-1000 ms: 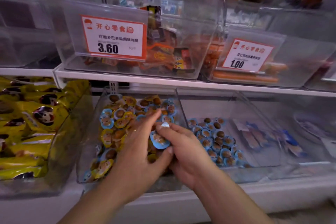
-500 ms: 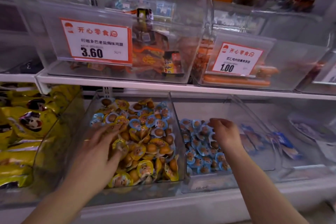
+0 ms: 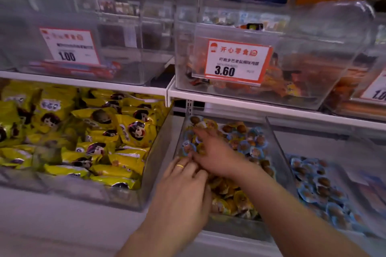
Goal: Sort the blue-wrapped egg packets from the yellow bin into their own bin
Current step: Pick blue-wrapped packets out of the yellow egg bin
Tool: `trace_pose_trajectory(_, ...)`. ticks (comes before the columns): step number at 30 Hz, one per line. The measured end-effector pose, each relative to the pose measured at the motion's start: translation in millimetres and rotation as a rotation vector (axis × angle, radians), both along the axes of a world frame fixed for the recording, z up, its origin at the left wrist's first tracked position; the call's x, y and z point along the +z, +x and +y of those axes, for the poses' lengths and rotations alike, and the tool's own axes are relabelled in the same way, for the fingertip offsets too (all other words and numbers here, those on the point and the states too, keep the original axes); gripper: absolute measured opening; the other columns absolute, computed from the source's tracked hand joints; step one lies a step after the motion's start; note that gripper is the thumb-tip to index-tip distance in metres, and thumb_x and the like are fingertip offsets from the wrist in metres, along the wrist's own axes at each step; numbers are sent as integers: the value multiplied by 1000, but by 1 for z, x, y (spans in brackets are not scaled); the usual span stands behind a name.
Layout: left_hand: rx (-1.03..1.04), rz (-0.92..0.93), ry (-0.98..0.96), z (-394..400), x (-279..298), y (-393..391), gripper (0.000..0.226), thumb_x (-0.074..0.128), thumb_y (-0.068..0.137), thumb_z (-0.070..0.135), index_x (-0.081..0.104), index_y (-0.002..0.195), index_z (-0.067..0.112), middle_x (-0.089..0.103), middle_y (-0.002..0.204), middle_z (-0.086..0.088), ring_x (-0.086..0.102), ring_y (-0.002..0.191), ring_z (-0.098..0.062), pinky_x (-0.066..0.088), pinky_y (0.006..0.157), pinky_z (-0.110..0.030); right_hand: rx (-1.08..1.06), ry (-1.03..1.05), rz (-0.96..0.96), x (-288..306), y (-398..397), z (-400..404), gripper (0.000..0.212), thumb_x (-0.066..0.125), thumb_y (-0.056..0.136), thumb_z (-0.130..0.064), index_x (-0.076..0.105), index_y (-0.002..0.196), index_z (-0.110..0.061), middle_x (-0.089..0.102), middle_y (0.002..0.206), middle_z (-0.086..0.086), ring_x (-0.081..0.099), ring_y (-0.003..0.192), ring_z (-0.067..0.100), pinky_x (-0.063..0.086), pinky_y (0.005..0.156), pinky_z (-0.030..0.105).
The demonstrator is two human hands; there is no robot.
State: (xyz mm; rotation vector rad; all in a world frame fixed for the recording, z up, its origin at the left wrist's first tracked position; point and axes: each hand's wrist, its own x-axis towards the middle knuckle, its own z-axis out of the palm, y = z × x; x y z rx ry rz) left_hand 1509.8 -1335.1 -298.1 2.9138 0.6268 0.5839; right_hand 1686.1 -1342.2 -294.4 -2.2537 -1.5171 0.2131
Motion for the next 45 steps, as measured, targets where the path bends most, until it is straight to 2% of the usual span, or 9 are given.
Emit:
trace_pose_trajectory(6, 41, -344, -361, 37, 5, -28, 25, 51, 93, 26, 71, 107, 31, 61, 110, 20, 53, 112, -5, 41, 99, -28, 11, -228, -213, -21, 18, 45, 83, 58, 90, -54, 22, 157, -23, 24, 161, 9, 23, 144, 39, 23, 117, 46)
trace_pose_trajectory(11, 58, -466, -481, 47, 10, -29, 22, 53, 94, 22, 70, 103, 33, 59, 105, 25, 53, 104, 3, 46, 90, -22, 82, -62, -227, -8, 16, 38, 28, 70, 88, -32, 67, 109, -14, 61, 116, 10, 51, 116, 29, 33, 96, 35)
trace_pose_trajectory(18, 33, -592, -467, 35, 15, -32, 24, 49, 88, 25, 72, 96, 32, 60, 101, 27, 56, 103, 2, 46, 87, -16, -145, 271, 172, 4, 24, -6, 12, 76, 84, -9, 72, 92, -16, 68, 89, -7, 64, 86, 14, 43, 69, 9)
trace_pose_trajectory(20, 8, -618, -435, 27, 16, -28, 23, 51, 88, 21, 72, 94, 29, 60, 100, 25, 55, 103, 3, 44, 87, -14, -293, 428, 381, 5, 29, -23, 12, 76, 83, -5, 74, 93, -12, 74, 95, 6, 68, 88, 20, 53, 79, 24)
trace_pose_trajectory(25, -102, -479, -423, 6, 6, -3, 24, 46, 92, 28, 63, 108, 36, 49, 111, 28, 50, 107, 4, 39, 88, -10, -416, 709, 1114, -1, 23, -68, 24, 64, 90, 4, 62, 114, 6, 70, 110, 25, 73, 96, 32, 60, 77, 38)
trace_pose_trajectory(32, 128, -93, -372, 22, -29, 53, 56, 49, 94, 23, 35, 148, 26, 29, 156, -1, 33, 141, -28, 32, 113, -39, -475, 707, 947, -14, 22, -107, 34, 69, 93, -20, 64, 126, -12, 74, 115, 7, 70, 108, 23, 53, 99, 47)
trace_pose_trajectory(39, 134, -34, -209, 30, -39, 70, 53, 57, 81, 24, 57, 133, 18, 54, 128, -7, 54, 116, -33, 48, 93, -42, -438, 687, 885, -12, 10, -115, 16, 62, 97, -19, 65, 108, -7, 77, 80, 7, 73, 75, 29, 57, 65, 39)
trace_pose_trajectory(42, 181, -153, -244, 30, -36, 74, 32, 68, 81, 22, 68, 114, 21, 61, 109, -6, 61, 98, -32, 51, 79, -39, -439, 667, 1050, -6, 9, -118, 30, 64, 96, -18, 58, 121, -2, 72, 72, 5, 60, 67, 30, 42, 49, 30)
trace_pose_trajectory(45, 195, -204, -288, 31, -35, 75, 28, 68, 83, 22, 68, 110, 30, 70, 106, -1, 64, 99, -29, 53, 80, -37, -419, 674, 1271, 1, 6, -124, 12, 61, 96, -13, 68, 97, -2, 67, 84, 12, 62, 61, 23, 33, 42, 25)
